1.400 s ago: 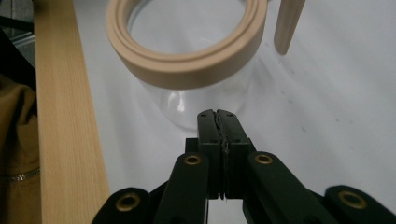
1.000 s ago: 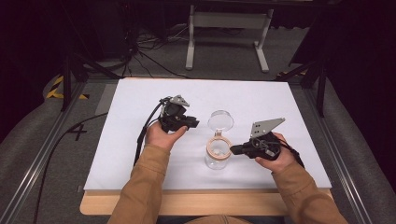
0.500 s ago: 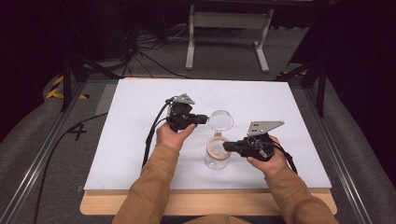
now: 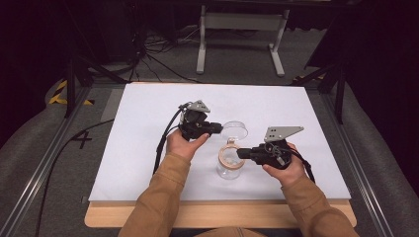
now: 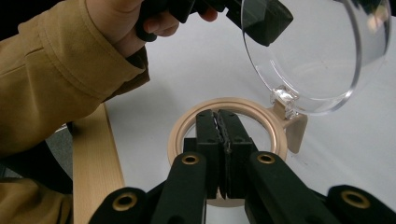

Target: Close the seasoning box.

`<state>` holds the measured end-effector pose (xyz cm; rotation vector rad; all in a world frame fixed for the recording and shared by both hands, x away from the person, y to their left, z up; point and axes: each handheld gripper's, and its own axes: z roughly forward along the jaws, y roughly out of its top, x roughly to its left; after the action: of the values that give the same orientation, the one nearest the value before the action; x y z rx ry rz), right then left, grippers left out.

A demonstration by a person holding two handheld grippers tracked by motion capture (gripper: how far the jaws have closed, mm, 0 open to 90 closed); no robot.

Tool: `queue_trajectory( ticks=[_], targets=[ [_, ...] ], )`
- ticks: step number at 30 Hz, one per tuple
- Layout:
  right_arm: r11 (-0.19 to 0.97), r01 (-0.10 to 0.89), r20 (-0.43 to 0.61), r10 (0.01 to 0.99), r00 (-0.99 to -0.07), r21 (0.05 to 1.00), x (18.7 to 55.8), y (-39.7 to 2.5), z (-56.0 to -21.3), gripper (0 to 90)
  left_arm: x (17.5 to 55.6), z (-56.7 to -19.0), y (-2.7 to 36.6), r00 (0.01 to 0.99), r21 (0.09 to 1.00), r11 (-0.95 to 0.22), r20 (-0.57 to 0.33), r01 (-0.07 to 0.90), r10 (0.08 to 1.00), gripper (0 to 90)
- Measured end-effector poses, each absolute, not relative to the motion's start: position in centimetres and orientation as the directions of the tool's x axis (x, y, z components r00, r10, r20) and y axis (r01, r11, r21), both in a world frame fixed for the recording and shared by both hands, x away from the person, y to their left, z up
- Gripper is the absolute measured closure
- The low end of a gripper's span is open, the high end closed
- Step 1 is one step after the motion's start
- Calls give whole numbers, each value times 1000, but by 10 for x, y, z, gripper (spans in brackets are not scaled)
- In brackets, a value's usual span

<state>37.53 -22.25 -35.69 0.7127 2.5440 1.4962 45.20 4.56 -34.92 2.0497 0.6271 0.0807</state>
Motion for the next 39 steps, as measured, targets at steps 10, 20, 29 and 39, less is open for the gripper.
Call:
queue_trajectory(
  ticks=[10, 20, 29, 39],
  targets=[
    [393, 345, 158, 434, -887, 852, 374, -224, -355, 873, 450, -348, 46, 874, 809, -426, -207, 405, 439, 787],
    [394, 347, 161, 432, -887, 851, 374, -225, -354, 867, 449, -346, 46, 884, 792, -461, -202, 400, 421, 786],
    [403, 351, 167, 425, -890, 845, 373, -224, -354, 872, 450, -345, 49, 883, 791, -460, -205, 403, 422, 786],
    [457, 350, 166, 396, -903, 818, 370, -221, -354, 890, 450, -344, 54, 876, 792, -449, -210, 413, 435, 780]
  ],
)
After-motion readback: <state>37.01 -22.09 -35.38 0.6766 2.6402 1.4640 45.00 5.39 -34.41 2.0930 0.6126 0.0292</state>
